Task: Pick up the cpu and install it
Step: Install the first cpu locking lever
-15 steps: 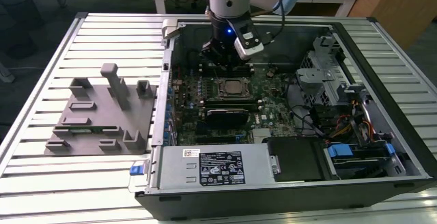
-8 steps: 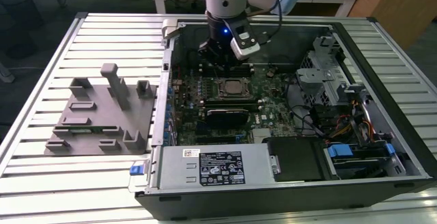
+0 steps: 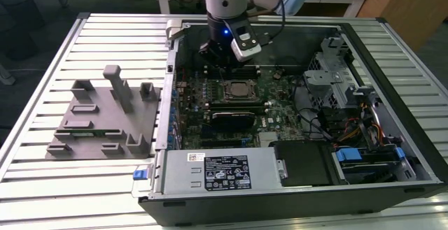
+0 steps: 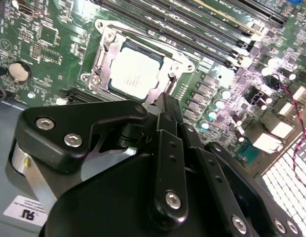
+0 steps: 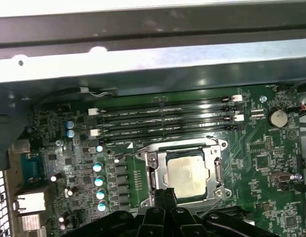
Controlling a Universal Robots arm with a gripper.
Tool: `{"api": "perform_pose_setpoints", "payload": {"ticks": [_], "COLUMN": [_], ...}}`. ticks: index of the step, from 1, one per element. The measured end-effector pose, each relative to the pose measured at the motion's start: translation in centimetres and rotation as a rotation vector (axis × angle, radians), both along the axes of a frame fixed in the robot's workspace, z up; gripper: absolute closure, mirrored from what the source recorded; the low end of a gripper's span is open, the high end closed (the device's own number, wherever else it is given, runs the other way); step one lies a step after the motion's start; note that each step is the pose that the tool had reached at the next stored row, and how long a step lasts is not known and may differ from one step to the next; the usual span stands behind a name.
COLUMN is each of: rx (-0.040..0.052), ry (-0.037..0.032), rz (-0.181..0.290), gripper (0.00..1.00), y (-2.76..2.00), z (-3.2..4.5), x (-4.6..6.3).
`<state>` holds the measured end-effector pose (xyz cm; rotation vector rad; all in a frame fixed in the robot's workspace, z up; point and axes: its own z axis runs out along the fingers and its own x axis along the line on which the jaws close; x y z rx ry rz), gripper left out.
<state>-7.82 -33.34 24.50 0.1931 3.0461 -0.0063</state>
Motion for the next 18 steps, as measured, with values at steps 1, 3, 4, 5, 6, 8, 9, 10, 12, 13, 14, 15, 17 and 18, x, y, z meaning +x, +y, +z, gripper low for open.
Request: {"api": "perform_pose_setpoints", "payload": {"ticks": [1, 3, 4, 5, 6, 8, 9, 10, 12, 13, 14, 15, 17, 18], "rx": [0.0001, 0.0002, 0.0002, 0.0003, 0.0003, 0.0005, 0.0006, 0.0007, 0.0007, 0.0006, 0.0007, 0.0006, 0.0010, 0.0012], "ry": [0.0000, 0.0000, 0.0000, 0.0001, 0.0001, 0.0000, 0.0001, 0.0000, 0.0000, 0.0000, 0.0000, 0.0001, 0.0000, 0.0000], "rz": [0.000, 0.000, 0.000, 0.000, 0.000, 0.000, 0.000, 0.000, 0.000, 0.000, 0.000, 0.000, 0.000, 0.000], "gripper": [0.89, 0.89, 0.89, 0.89, 0.89, 0.89, 0.89, 0.89, 0.89, 0.89, 0.89, 0.89, 0.89, 0.89], "y": [0.00, 0.00, 0.00, 0.00, 0.00, 0.00, 0.00, 0.00, 0.00, 0.00, 0.00, 0.00, 0.00, 0.00], "z": [0.00, 0.00, 0.00, 0.00, 0.01, 0.00, 0.00, 0.00, 0.00, 0.00, 0.00, 0.00, -0.01, -0.01], "x": [-0.1, -0.4, -0.5, -0.6, -0.8, -1.0, -1.2, -1.3, -1.6, -1.7, -1.9, -2.0, -2.2, -2.3]}}
